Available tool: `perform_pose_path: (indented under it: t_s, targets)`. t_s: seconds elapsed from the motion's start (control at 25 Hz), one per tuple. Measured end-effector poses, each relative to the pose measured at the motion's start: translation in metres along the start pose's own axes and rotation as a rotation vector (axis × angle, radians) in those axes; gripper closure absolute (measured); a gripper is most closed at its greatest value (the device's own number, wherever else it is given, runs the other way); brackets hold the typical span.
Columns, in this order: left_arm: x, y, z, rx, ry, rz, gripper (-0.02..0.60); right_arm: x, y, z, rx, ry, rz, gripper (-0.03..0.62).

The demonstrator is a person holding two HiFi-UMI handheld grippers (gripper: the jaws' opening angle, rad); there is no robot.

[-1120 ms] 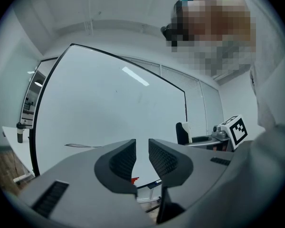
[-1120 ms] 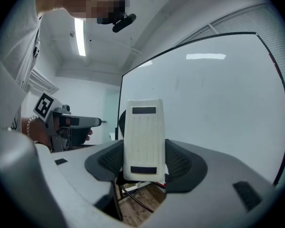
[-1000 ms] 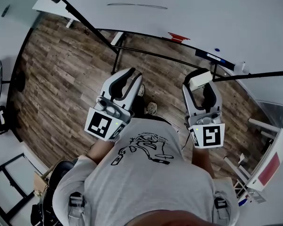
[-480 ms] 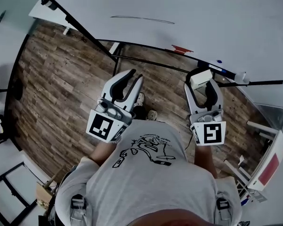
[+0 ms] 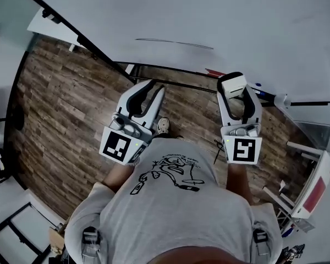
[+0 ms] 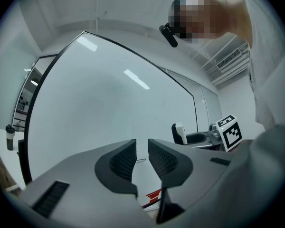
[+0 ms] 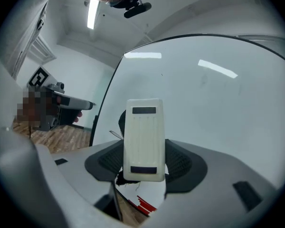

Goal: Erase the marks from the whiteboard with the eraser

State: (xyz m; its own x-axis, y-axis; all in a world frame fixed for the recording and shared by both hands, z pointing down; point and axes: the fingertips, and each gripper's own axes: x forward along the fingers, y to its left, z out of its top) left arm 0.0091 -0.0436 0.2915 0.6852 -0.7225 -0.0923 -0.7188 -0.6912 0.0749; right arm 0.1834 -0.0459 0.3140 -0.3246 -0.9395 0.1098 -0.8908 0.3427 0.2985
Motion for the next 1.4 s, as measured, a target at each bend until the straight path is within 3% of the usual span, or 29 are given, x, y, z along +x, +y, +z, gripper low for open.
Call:
perform_pose_path:
  t_s: [0.52,1.0,1.4]
  targets:
    - [0.022,0.048,-0.009,-0.024,0.021,-0.101,0.5,0.06,-0.03,-0.012,-0.383,0.187,-0.238,0.333]
    - [0.017,0.065,-0.013,-0.027,0.012,-0.084,0.499,0.089,-0.049,-0.019,-0.501,0.181,-0.301,0.333]
    - [0.012,0.065,-0.017,-0.032,0.035,-0.073,0.499,0.106,-0.058,-0.033,-0.504,0.149,-0.342,0.335]
